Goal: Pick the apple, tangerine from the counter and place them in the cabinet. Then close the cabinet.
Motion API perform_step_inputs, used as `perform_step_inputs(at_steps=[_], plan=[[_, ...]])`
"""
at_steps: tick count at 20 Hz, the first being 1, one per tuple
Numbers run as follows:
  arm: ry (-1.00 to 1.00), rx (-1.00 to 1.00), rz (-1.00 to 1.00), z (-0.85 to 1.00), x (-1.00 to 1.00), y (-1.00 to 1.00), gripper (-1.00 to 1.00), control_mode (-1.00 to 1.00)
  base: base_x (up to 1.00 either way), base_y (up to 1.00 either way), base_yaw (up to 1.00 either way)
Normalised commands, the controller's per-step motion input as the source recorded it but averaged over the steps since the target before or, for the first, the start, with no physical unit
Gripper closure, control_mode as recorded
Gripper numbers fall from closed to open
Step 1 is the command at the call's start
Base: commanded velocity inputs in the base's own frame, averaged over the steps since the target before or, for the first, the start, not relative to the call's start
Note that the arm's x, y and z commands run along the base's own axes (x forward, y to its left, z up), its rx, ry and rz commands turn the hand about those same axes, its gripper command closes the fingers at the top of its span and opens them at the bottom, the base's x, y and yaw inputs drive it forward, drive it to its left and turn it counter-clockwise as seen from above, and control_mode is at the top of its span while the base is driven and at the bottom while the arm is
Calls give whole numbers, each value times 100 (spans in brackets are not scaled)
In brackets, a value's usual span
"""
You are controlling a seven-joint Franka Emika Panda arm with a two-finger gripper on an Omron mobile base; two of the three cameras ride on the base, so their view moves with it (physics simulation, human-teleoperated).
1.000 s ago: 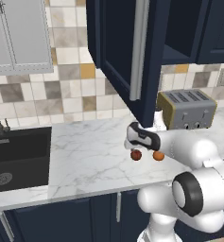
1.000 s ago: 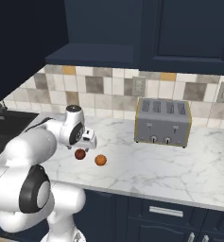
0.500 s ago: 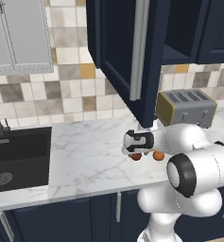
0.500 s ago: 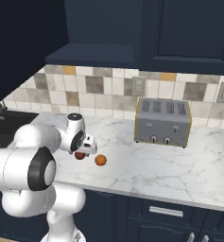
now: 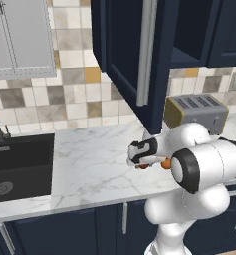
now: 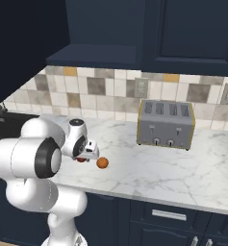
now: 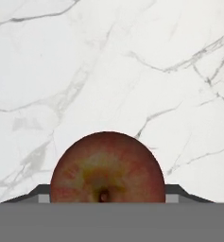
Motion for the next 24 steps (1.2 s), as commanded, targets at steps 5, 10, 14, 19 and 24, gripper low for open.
perform_step_inputs(at_steps=[5, 10, 14, 19, 24], plan=[[-12, 0, 0, 19, -13, -18, 100, -100, 0, 0, 0], [-33, 0, 0, 92, -43, -49, 100, -100, 0, 0, 0], [-35, -1, 0, 100, -41, -46, 100, -100, 0, 0, 0], [-25, -7, 0, 100, -25, -32, 100, -100, 0, 0, 0], [-19, -3, -3, 100, -18, -17, 100, -100, 0, 0, 0]])
